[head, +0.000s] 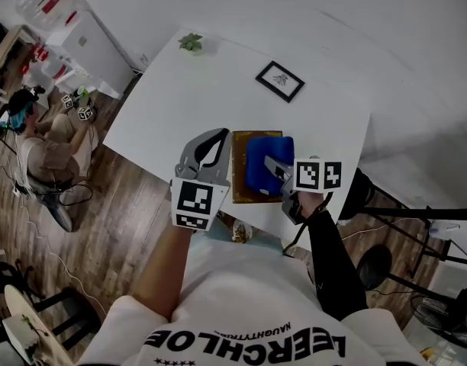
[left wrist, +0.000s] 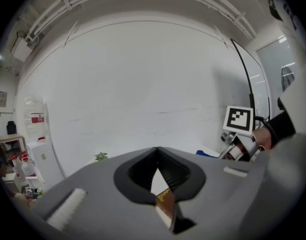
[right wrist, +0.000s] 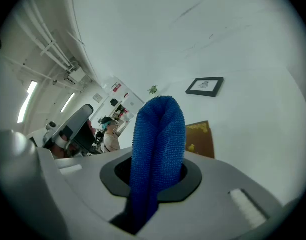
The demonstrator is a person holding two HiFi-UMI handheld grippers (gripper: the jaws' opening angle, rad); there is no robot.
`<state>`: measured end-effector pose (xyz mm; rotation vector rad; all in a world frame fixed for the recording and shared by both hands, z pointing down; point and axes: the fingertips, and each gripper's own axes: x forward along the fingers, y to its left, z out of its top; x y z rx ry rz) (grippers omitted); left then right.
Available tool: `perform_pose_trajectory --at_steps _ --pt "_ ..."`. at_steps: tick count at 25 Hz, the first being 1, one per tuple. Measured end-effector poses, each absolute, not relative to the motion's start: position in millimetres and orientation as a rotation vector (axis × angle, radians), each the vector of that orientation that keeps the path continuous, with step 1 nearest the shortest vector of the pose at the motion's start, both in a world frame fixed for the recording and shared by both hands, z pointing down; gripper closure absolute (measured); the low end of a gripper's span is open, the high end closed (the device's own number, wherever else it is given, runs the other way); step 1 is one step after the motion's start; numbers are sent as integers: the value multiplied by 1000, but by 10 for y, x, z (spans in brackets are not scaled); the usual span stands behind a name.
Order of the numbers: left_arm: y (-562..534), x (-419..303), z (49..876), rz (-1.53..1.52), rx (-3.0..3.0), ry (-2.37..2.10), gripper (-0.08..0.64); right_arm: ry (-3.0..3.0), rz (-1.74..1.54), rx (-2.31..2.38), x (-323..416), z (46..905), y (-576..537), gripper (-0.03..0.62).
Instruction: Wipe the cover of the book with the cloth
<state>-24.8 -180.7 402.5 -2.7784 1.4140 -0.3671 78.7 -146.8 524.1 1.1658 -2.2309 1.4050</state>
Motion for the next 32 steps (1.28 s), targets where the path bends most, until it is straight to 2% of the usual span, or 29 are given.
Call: perform_pose_trajectory --at_steps 7,13,24,32 --pt "-1964 -501 4108 -382 -2793 1463 503 -2224 1473 1067 211 5432 -1981 531" --pt "-2050 -630 4180 -395 -2810 1480 503 -2083 1547 1083 205 5851 -2085 531" --pt "-2139 -508 4265 -414 -2851 1415 503 -1918 1393 1336 1156 5983 -2080 531" --pt "-2150 -501 4308 -440 -2850 1421 503 -1750 1143 1441 1778 5975 -2047 531"
